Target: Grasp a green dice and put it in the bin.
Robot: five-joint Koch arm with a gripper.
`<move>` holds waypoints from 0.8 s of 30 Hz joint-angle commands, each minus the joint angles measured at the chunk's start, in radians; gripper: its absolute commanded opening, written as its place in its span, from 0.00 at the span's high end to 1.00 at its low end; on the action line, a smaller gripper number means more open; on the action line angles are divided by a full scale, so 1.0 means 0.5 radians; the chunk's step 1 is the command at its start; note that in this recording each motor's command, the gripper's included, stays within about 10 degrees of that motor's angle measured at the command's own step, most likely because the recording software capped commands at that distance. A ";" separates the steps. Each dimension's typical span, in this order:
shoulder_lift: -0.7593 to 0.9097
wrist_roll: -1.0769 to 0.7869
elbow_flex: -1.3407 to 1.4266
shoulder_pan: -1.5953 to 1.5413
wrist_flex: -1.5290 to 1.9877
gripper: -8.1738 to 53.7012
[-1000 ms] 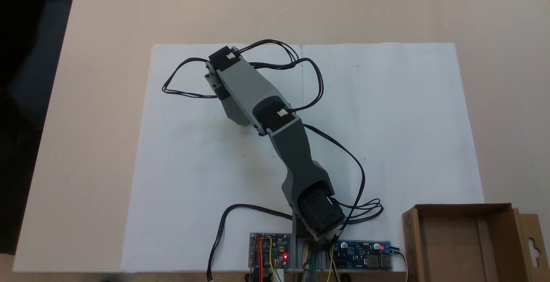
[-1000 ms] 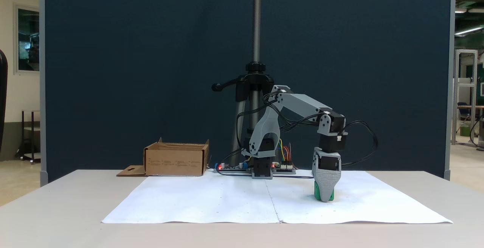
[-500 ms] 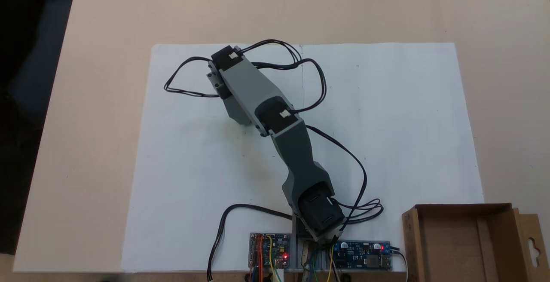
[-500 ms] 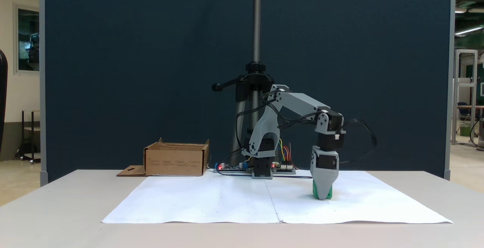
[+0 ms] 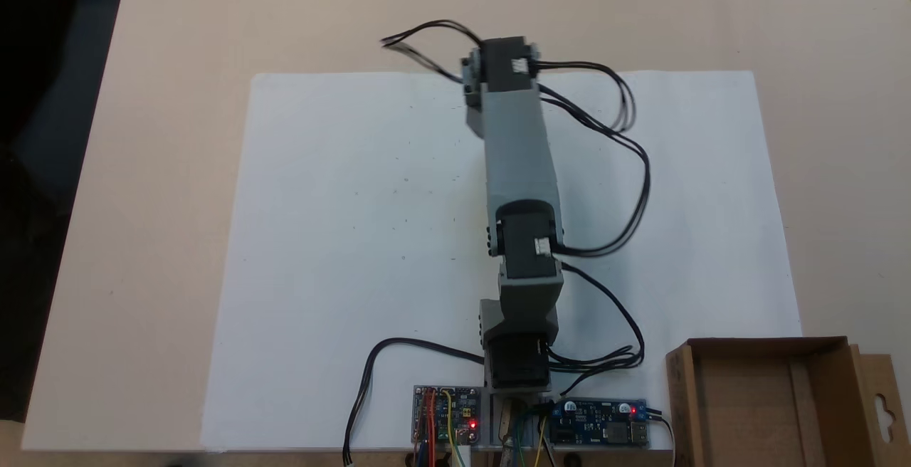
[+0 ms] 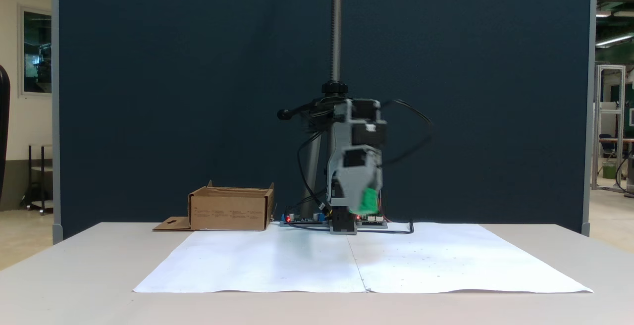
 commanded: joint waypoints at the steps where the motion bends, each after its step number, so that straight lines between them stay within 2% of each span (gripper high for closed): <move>1: 0.221 -0.166 0.058 0.132 -0.040 0.68; 4: 0.426 -0.322 0.178 0.387 -0.006 0.68; 24: 0.779 -1.206 0.025 2.319 0.025 0.68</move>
